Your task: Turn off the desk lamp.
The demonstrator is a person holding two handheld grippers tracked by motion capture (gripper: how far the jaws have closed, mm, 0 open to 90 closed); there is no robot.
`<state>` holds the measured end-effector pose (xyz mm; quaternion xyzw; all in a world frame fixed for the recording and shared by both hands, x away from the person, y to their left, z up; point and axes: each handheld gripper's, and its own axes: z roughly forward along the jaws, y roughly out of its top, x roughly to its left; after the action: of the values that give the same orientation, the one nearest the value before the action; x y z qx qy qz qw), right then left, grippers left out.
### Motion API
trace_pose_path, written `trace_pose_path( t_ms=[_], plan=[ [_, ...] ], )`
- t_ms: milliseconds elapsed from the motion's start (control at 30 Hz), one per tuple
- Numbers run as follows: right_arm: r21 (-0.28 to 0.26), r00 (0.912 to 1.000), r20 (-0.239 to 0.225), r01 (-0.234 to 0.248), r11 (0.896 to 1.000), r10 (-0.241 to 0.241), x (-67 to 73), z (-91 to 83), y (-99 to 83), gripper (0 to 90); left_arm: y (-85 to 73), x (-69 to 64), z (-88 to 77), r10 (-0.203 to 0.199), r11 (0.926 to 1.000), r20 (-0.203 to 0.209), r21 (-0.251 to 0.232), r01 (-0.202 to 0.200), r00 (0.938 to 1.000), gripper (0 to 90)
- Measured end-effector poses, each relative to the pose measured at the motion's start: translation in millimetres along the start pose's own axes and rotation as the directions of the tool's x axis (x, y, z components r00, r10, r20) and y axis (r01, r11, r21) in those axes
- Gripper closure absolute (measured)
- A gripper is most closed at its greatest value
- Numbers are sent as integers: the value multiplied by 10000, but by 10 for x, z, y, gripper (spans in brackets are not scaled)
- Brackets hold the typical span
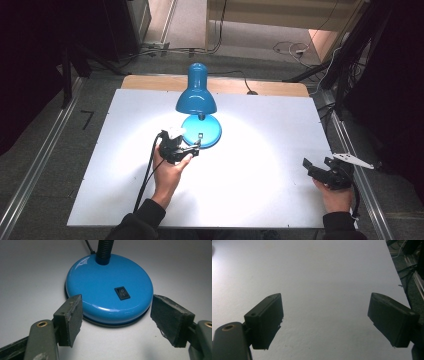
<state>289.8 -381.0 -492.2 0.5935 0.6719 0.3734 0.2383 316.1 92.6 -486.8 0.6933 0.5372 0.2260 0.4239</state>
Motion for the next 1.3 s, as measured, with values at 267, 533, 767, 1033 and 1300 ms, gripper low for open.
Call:
trace_pose_path(
  t_ms=[267, 533, 767, 1033, 1300],
  plan=[
    [19, 10000, -14, 29, 10000, -29, 1, 4, 0, 117, -11, 2, 95, 252, 9996, -111, -138, -253, 9996, 416],
    [18, 10000, 1, 46, 10000, -46, -7, 5, 0, 117, -8, 6, 153, 380, 9986, -7, -368, -380, 9993, 562],
    [12, 10000, 6, 14, 10000, -14, -7, 4, 1, 117, 25, -55, 202, 454, 9981, 1, -424, -454, 9990, 680],
    [0, 10000, 9, -5, 10000, 5, -14, 6, 0, 118, 47, -90, 246, 490, 9976, 229, -503, -478, 9985, 844],
    [-10, 10000, 23, 16, 10000, -16, -19, 6, 1, 117, 48, -95, 301, 608, 9972, 198, -446, -598, 9980, 900]
  ],
)
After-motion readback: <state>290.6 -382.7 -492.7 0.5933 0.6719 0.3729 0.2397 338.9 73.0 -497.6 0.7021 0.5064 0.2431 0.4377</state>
